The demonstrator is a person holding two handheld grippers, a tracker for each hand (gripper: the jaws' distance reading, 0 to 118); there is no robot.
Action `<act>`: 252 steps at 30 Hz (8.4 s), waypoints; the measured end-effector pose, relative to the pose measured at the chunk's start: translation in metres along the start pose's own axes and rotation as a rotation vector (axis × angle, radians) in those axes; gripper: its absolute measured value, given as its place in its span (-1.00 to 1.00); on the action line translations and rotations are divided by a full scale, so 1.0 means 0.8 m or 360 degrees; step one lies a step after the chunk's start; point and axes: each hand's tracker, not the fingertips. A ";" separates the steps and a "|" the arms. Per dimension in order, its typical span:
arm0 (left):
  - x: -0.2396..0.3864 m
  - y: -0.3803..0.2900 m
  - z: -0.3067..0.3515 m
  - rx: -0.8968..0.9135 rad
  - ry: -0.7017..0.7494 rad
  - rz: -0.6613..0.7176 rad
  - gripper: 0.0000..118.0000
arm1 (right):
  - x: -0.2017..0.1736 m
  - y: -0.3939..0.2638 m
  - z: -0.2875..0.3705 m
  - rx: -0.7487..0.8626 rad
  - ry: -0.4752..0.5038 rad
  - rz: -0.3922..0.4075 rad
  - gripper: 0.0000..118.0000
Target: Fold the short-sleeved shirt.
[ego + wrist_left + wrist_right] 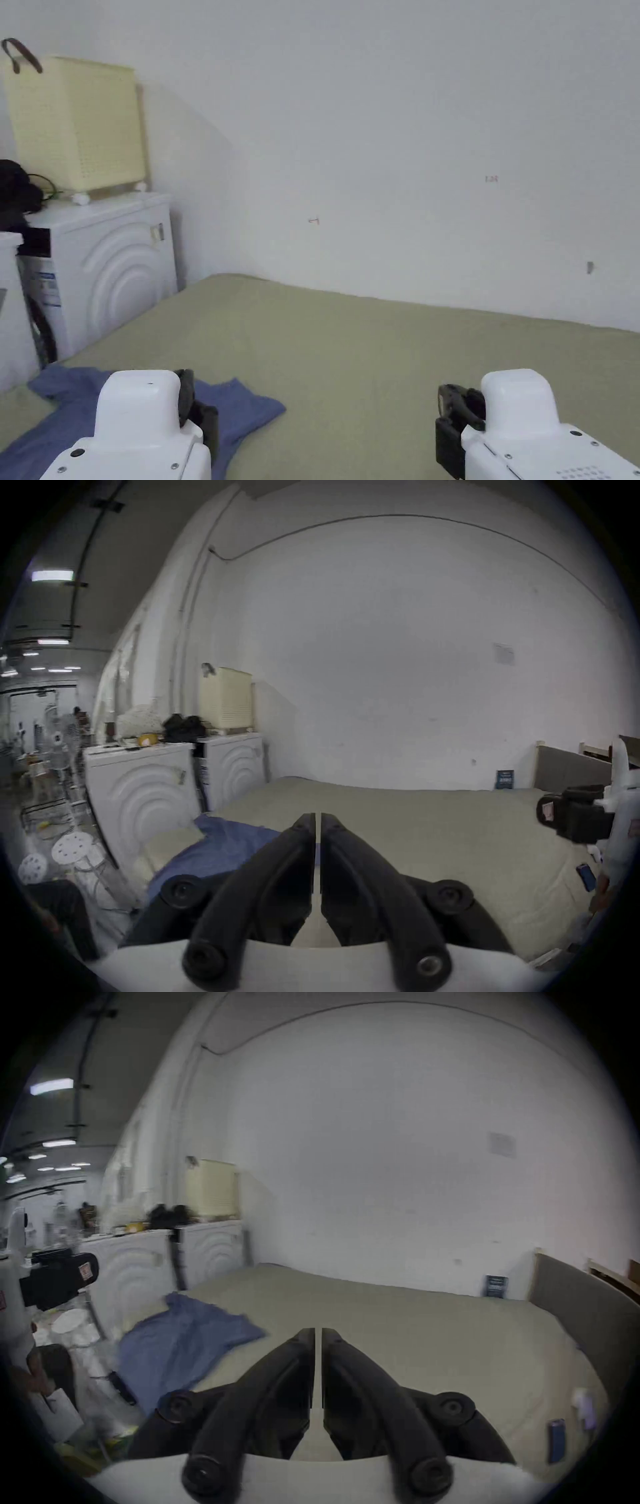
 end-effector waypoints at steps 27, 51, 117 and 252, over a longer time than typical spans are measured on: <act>-0.152 -0.104 -0.526 -0.1536 -0.0102 0.0098 0.84 | 0.092 -0.083 -0.097 -0.0388 -0.0157 -0.0024 -0.86; -0.081 -0.181 -0.587 -0.1291 -0.0369 0.0039 -1.00 | 0.114 -0.145 -0.104 -0.0599 -0.0024 0.0020 -0.86; 0.155 -0.089 -0.196 -0.0672 -0.0715 0.0005 -1.00 | 0.229 -0.109 0.073 -0.0382 -0.0664 -0.0389 -0.86; 0.124 -0.022 -0.491 -0.0855 -0.1164 0.0400 -1.00 | 0.463 -0.025 -0.140 -0.0369 -0.0342 -0.0559 -0.93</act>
